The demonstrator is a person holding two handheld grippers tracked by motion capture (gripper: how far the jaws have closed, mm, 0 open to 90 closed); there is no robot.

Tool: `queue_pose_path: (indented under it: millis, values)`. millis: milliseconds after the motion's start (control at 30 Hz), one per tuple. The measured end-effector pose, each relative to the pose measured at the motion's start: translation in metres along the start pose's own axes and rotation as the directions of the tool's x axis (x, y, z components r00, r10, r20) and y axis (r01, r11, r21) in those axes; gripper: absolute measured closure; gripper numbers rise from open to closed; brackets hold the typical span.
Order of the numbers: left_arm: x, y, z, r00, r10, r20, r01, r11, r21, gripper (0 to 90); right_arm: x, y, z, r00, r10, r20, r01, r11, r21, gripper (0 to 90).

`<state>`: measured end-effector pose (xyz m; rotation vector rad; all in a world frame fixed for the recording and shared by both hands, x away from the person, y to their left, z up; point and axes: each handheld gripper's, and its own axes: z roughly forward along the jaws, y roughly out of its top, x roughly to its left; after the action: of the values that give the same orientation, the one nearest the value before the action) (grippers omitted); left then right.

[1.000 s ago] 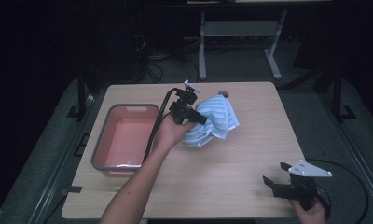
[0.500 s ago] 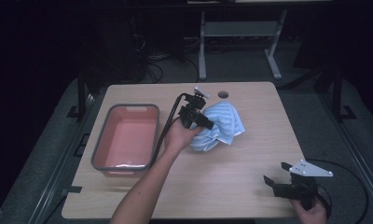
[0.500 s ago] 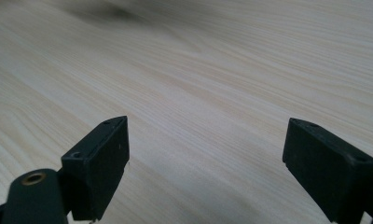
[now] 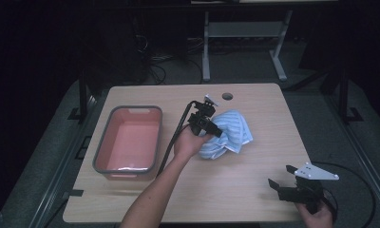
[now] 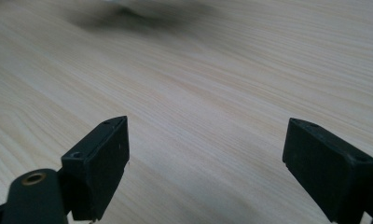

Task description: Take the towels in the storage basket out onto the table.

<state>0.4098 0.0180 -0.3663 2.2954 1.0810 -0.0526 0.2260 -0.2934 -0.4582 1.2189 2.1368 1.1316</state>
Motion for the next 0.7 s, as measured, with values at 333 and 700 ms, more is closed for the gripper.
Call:
queue_pose_path:
  millis: [333,700]
  values:
    - [0.005,-0.013,0.022,0.9992,-0.036,0.016,0.036,0.9992,0.019,67.6,0.001,0.001,0.002,1.0,-0.002,-0.004,0.002,1.0,0.003,14.1]
    - [0.001,-0.015,0.036,0.9981,-0.051,0.033,0.05,0.9984,0.027,65.2,0.004,0.001,0.005,0.9997,-0.022,-0.007,0.022,1.0,0.018,14.1]
